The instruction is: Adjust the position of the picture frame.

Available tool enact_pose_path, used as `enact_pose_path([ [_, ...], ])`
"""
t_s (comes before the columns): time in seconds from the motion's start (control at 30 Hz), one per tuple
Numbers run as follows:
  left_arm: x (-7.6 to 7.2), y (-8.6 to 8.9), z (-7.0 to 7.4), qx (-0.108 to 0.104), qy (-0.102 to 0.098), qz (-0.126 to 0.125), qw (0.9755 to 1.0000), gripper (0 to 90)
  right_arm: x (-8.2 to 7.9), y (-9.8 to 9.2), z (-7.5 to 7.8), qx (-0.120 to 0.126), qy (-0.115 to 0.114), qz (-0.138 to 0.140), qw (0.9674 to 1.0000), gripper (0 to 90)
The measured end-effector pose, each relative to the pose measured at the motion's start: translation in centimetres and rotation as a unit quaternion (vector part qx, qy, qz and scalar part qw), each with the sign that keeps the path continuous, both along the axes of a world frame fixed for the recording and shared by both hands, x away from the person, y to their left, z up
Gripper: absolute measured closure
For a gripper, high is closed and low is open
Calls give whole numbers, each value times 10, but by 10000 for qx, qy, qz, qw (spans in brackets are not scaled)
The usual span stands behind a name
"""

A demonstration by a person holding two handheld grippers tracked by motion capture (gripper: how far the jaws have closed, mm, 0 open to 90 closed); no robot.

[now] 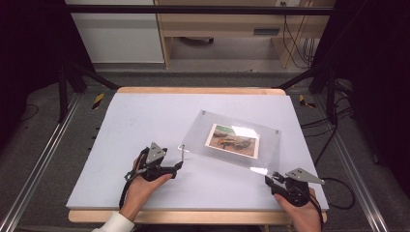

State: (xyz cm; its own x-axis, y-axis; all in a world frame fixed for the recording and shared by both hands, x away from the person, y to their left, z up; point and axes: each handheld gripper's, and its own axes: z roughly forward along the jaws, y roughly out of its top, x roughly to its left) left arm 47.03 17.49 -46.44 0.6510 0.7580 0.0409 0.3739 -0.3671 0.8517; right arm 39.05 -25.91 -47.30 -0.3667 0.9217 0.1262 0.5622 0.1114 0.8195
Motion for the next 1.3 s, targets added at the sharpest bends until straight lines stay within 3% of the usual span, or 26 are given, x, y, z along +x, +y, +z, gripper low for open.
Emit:
enact_pose_path([
  [0.1,3,0,-1,-176,36,34,9998,268,6,-3,-2,181,42,-56,9998,727],
  [0.27,8,-3,-4,-346,99,-4,9994,369,12,-3,-6,441,116,113,9989,839],
  [0.47,17,-10,-6,-272,92,-20,9996,480,14,-3,-5,446,154,118,9988,848],
  [0.53,24,-12,-7,-403,87,-36,9991,561,14,-4,-5,480,173,115,9986,848],
  [0.77,34,-19,-14,-278,66,-99,9995,664,14,-4,-3,561,197,117,9982,847],
  [1.1,36,-24,-13,-735,12,-55,9973,837,14,-5,-1,620,173,95,9979,848],
  [1.3,35,-25,-10,-894,33,52,9960,840,14,-5,1,652,76,74,9978,845],
])
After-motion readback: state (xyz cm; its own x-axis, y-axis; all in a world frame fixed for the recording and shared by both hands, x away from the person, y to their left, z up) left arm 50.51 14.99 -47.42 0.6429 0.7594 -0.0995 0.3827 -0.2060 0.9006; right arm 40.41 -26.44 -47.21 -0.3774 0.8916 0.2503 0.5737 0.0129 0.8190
